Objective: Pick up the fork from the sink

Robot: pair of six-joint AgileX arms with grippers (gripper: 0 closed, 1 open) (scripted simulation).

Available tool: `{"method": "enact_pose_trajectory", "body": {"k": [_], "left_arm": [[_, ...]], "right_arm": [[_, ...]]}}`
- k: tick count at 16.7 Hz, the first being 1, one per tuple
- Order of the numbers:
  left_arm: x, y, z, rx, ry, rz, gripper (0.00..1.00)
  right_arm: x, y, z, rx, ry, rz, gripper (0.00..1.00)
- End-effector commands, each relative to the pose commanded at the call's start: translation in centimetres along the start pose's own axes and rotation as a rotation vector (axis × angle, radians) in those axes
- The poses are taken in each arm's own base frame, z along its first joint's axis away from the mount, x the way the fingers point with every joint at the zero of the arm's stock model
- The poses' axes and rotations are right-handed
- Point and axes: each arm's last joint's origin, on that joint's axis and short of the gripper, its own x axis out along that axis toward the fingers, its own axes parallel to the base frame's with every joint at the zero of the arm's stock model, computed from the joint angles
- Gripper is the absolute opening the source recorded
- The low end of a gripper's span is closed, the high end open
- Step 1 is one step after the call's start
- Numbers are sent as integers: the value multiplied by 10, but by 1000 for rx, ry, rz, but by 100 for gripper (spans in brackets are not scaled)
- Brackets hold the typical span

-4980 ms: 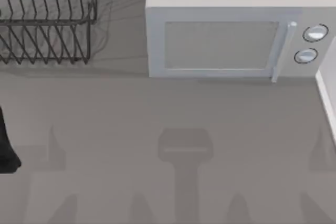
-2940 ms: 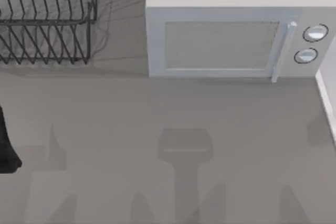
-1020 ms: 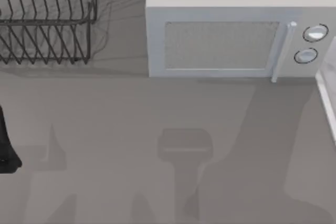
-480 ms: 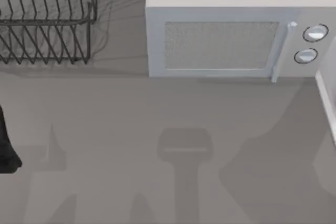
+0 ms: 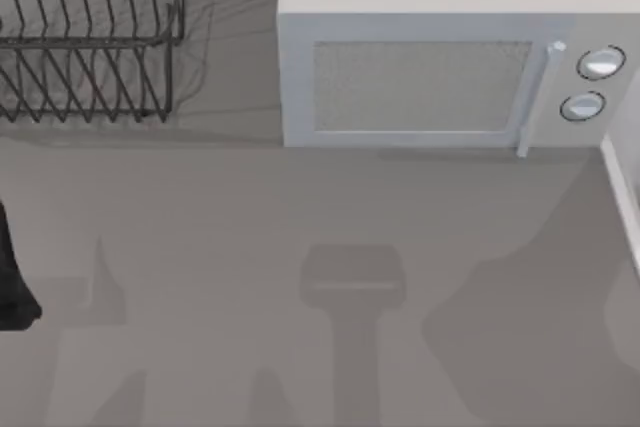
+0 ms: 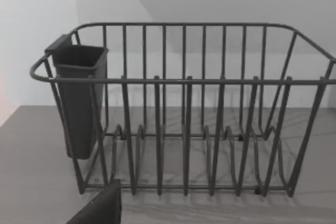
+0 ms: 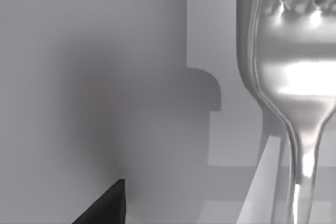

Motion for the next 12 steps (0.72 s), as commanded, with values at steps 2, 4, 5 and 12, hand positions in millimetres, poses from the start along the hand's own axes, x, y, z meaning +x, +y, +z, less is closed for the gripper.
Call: {"method": "enact_pose_trajectory", "body": {"k": [2,4,5,12], "left_arm": [[0,0,0,0,0,0,100],[0,0,0,0,0,0,100],[0,0,0,0,0,0,100],[0,0,0,0,0,0,100]], "right_arm": [[0,0,0,0,0,0,85],[0,0,0,0,0,0,70],[0,0,0,0,0,0,62],[0,0,0,0,0,0,10]]}}
